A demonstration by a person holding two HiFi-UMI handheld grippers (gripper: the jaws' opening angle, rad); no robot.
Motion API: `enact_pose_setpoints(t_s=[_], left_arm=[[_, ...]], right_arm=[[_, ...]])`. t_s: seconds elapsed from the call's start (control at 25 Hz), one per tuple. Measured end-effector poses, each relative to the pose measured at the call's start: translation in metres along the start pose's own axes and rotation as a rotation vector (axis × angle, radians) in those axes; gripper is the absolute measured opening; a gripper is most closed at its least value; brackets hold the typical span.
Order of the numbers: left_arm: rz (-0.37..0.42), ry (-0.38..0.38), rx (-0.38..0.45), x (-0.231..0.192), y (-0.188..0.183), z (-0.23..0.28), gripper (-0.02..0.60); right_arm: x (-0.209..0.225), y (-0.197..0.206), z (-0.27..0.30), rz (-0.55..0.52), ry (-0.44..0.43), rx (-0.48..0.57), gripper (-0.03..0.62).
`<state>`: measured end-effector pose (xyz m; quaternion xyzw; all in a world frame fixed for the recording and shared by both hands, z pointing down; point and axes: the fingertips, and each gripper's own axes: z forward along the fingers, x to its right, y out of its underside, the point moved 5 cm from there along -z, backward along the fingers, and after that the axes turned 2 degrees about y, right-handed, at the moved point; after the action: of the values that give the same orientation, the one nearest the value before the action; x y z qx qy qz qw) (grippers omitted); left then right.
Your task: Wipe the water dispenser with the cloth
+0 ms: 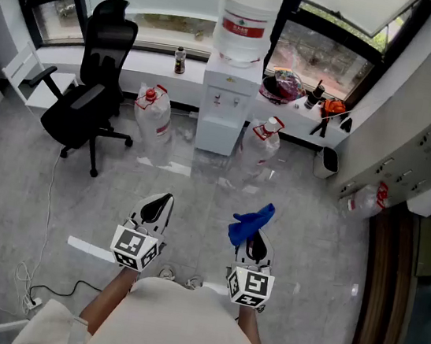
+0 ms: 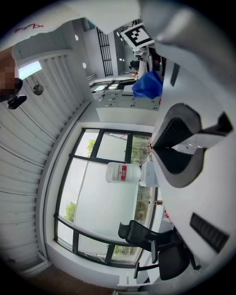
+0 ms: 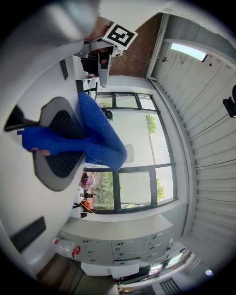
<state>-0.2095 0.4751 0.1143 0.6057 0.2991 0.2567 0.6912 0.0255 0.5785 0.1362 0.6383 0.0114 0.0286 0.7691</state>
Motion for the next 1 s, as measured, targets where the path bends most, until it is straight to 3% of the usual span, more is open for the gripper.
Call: enact_pose_setpoints(t_s=[0.56, 1.0], left_arm=[[0.0, 0.009, -0.005, 0.009, 0.003, -0.002, 0.011], [-0.021, -0.028, -0.022, -0.003, 0.009, -0.016, 0.011]], right_arm=[[-0.004, 0.002, -0.007, 0.012, -0.033, 0.013, 0.089], [-0.007, 0.001, -0.006, 0.016, -0.042, -0.002, 0.089]])
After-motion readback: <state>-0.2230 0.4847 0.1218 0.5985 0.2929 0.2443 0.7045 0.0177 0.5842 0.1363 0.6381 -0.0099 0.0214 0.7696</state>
